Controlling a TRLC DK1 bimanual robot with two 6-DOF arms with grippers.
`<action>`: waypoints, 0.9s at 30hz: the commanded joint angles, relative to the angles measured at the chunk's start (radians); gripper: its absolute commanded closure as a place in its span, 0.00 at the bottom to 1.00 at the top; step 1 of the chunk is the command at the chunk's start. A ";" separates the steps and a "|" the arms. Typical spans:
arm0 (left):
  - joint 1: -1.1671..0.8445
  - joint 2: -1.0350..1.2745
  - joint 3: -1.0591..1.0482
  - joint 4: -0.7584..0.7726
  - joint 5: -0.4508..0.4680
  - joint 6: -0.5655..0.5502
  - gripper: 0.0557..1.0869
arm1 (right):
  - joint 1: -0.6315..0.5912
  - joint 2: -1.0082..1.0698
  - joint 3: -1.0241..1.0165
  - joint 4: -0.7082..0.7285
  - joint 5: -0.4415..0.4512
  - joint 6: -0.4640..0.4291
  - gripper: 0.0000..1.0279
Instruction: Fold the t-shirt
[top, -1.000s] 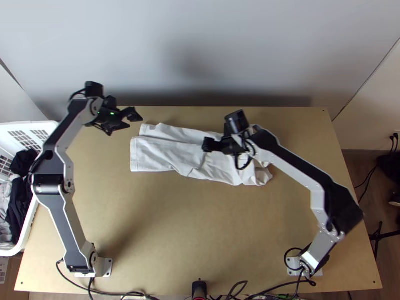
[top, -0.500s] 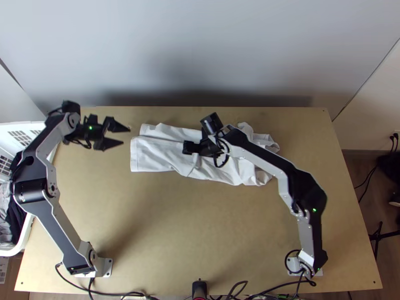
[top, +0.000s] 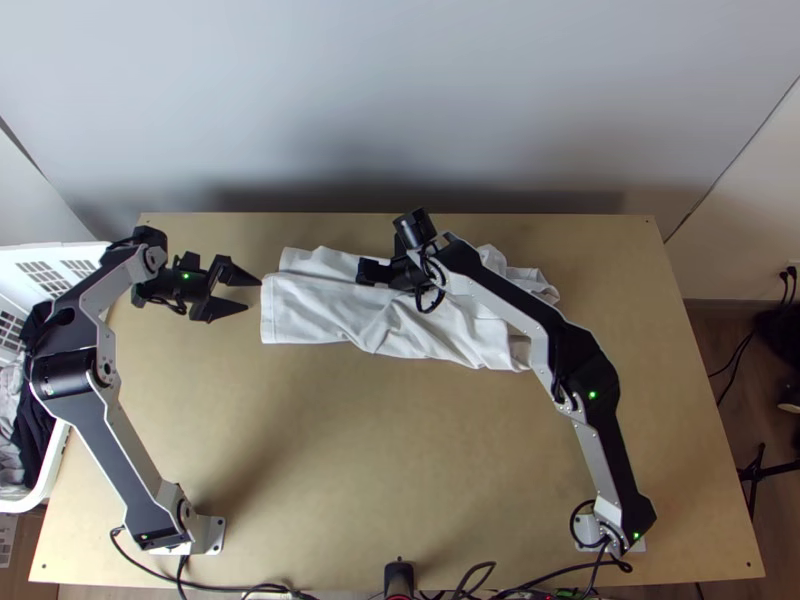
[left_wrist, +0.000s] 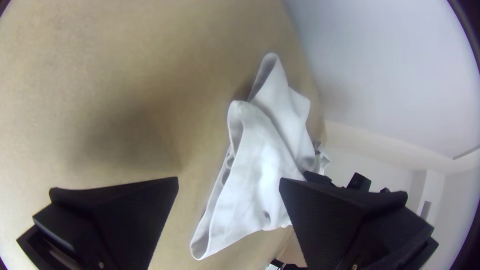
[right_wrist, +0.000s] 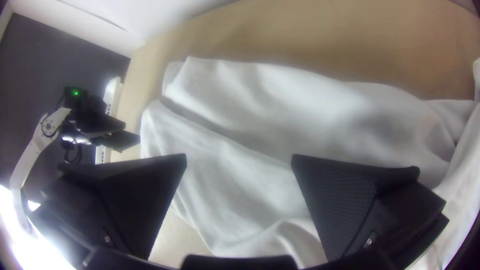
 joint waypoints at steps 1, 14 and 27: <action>-0.012 0.028 0.010 0.020 -0.031 -0.011 0.05 | -0.017 0.041 0.032 -0.021 0.001 0.007 0.05; -0.046 0.073 0.076 0.042 -0.054 -0.052 0.05 | -0.047 0.092 0.040 -0.050 0.009 0.036 0.05; -0.185 0.132 0.200 0.131 -0.012 -0.186 0.05 | -0.041 0.099 0.038 -0.055 0.016 0.036 0.05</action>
